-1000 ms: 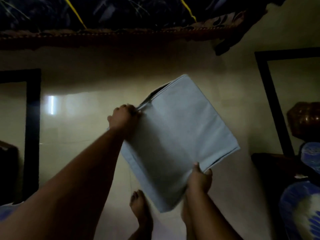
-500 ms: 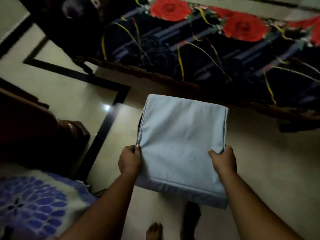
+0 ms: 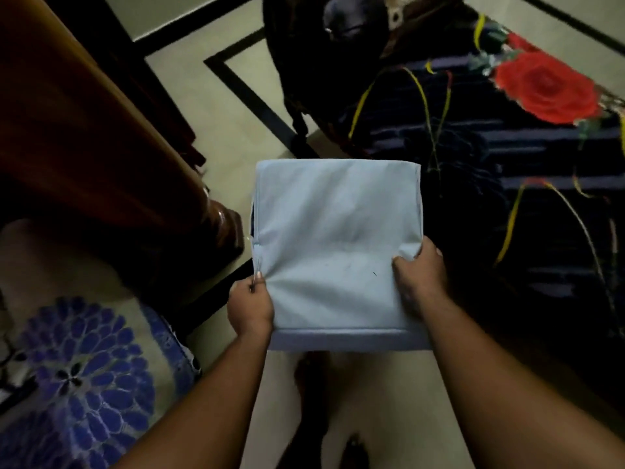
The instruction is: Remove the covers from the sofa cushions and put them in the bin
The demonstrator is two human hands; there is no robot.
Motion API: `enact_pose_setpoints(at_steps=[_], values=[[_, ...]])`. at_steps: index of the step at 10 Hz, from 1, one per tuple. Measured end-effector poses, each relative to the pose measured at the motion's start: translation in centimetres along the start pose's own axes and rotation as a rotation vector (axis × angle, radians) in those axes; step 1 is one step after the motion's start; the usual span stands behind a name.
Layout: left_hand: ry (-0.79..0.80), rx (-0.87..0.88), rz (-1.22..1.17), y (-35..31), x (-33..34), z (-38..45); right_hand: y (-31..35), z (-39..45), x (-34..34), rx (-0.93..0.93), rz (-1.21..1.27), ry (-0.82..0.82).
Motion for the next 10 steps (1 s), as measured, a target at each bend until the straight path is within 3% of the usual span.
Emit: enact_pose_setpoints(at_steps=[2,4,7,8,10], values=[[-0.097,-0.138,-0.174,-3.2,1.7,9.2,13.2,10.7,4.8,-0.217,-0.177,0.158],[-0.223,-0.217,-0.308,-5.9,5.5,16.6,23.5,20.2,9.9,-0.400,-0.341,0.206],[-0.096,-0.278,-0.121,-8.4,9.7,22.1,26.6,27.0,16.0,-0.510,-0.639,0.362],[-0.042,-0.295,-0.159,-9.0,9.2,22.5,27.0,26.8,15.8,-0.504,-0.561,0.330],[0.115,-0.295,-0.484,-11.0,7.5,22.1,29.5,21.9,11.9,-0.480,0.005,0.440]])
Point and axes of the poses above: each hand's wrist, its own z-axis towards the middle knuckle, its own x-axis out of the palm, y = z × x, the point moved 6 cm from there along z, towards the middle knuckle, and after that the axes turned 2 degrees about y, right-handed, at the moved point
